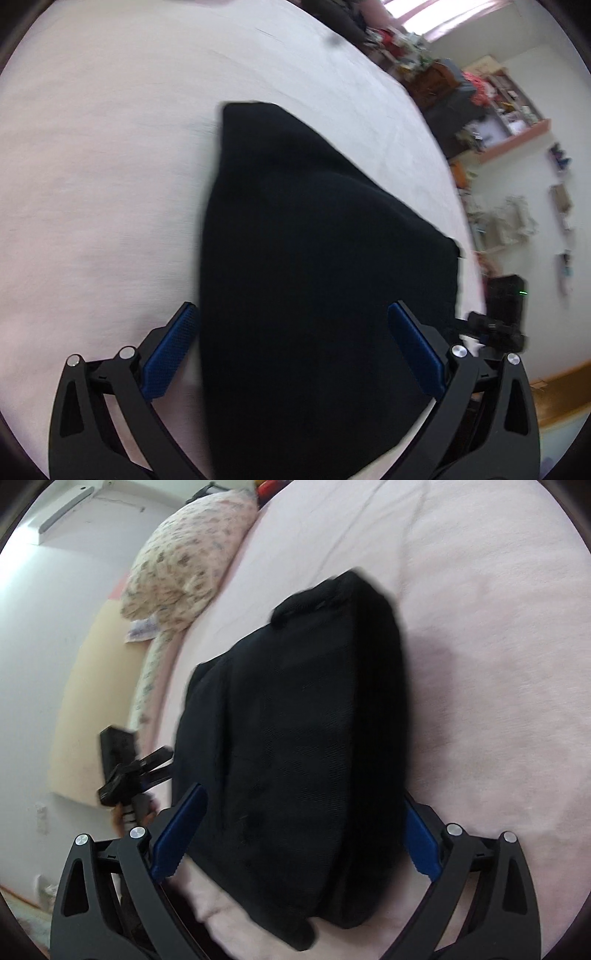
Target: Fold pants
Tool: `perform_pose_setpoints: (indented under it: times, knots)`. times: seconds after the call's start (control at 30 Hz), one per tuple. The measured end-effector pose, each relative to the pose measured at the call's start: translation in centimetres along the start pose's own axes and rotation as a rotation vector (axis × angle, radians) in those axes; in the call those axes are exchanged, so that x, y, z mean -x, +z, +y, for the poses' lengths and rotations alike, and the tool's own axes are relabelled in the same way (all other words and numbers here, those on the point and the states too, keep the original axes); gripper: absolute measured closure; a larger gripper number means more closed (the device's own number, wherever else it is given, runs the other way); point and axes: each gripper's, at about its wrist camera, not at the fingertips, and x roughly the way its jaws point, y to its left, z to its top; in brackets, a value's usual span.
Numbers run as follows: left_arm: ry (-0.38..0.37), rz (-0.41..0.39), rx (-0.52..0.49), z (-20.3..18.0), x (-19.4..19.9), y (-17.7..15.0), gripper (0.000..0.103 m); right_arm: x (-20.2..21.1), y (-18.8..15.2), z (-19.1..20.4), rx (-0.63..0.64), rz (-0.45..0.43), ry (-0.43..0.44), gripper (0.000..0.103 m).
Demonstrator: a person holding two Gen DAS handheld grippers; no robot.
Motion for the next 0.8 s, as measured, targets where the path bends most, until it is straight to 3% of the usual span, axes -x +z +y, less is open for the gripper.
perform_pose_setpoints:
  times: [0.1, 0.17, 0.23, 0.27, 0.3, 0.33, 0.53, 0.6, 0.8]
  knots:
    - [0.0, 0.016, 0.002, 0.0, -0.5, 0.5, 0.002, -0.8, 0.0, 0.4, 0.029, 0.018, -0.012, 0.005]
    - [-0.026, 0.005, 0.022, 0.3, -0.4, 0.4, 0.002, -1.0, 0.1, 0.4, 0.043, 0.013, -0.02, 0.014]
    - [-0.048, -0.01, 0.041, 0.8, -0.1, 0.3, 0.004, -0.9, 0.1, 0.1, 0.042, -0.009, -0.044, 0.038]
    - [-0.046, -0.018, 0.048, 0.9, 0.0, 0.2, 0.013, -0.6, -0.1, -0.4, 0.028, -0.019, -0.042, 0.04]
    - [-0.034, -0.025, 0.054, 1.0, 0.1, 0.2, 0.029, -0.3, -0.2, -0.8, 0.012, -0.029, -0.016, 0.049]
    - [-0.007, -0.032, 0.061, 1.2, 0.2, 0.0, 0.039, -0.1, -0.2, -1.1, 0.004, -0.035, 0.009, 0.057]
    - [-0.006, -0.067, 0.061, 1.4, 1.0, -0.5, 0.066, 0.3, -0.6, -0.9, -0.004, -0.073, 0.058, 0.066]
    - [-0.017, -0.087, 0.056, 1.3, 1.4, -0.7, 0.08, 0.2, -0.4, -0.8, -0.01, -0.084, 0.063, 0.067]
    - [-0.058, -0.158, 0.042, 0.8, 2.3, -0.9, 0.085, 0.4, -0.2, -0.5, -0.009, -0.128, 0.105, 0.07]
